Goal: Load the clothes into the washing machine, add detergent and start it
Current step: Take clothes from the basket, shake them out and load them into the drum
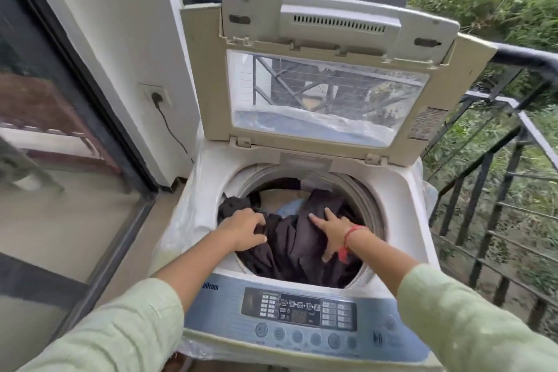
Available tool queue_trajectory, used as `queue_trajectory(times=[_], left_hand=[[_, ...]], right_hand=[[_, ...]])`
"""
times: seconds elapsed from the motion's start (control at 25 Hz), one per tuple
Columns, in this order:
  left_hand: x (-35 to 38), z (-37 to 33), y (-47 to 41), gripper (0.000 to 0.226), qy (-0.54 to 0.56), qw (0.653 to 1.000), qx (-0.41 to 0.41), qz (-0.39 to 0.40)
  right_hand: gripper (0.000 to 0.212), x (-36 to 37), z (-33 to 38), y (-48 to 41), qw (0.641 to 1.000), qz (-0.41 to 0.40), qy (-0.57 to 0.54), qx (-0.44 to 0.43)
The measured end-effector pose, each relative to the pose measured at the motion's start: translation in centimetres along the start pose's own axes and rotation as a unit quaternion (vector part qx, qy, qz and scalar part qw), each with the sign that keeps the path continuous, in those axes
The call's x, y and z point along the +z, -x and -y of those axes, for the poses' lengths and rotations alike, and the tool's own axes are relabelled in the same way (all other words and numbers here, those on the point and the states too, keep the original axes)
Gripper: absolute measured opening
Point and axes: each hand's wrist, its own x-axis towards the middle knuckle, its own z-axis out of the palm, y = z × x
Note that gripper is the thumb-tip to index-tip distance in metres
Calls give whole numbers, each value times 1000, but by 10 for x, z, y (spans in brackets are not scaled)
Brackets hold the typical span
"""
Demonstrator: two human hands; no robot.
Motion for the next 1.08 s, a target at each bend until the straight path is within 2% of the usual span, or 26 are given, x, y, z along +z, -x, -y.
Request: queue_trajectory(times=[0.04,0.08,0.16,0.28,0.4,0.48,0.52,0.6,0.68,0.76,0.84,0.88,0.92,1.0,1.08], left_hand=[[5,0,5,50,-7,1000,-5,-28],[10,-1,10,53,-16,998,-3,-66],[19,-1,18,57,-40,990,-5,-135],[29,1,29,64,-96,984,-19,-146],[35,3,33,72,-94,988,-48,-111],[33,2,35,72,-79,989,-44,-114],[30,2,40,70,-61,989,-34,-131],[24,7,54,65,-4,981,-11,-195],[18,28,80,58,68,947,8,-313],[16,73,123,52,146,889,-11,-435],[31,133,172,50,217,838,-73,-496],[46,166,196,50,240,826,-114,-497],[67,203,222,52,255,822,-156,-485],[118,264,262,57,268,832,-229,-428],[169,310,291,61,287,851,-298,-325]], right_hand=[[121,24,11,-16,998,54,14,17],[107,48,21,-31,996,75,22,42],[77,74,36,-54,994,67,41,78],[79,67,36,-76,994,47,33,92],[79,53,20,-97,991,18,-28,128],[83,47,10,-94,990,36,-27,131],[80,38,8,-85,994,42,-12,98],[58,19,6,-48,998,27,-58,1],[48,-11,29,2,988,-61,-134,-48],[48,-25,81,60,940,-189,-267,-97],[36,-23,152,117,852,-253,-414,-198],[31,-18,190,136,819,-249,-454,-247],[29,-9,235,147,805,-230,-465,-288],[27,16,312,147,819,-199,-425,-330],[23,48,378,122,856,-183,-334,-349]])
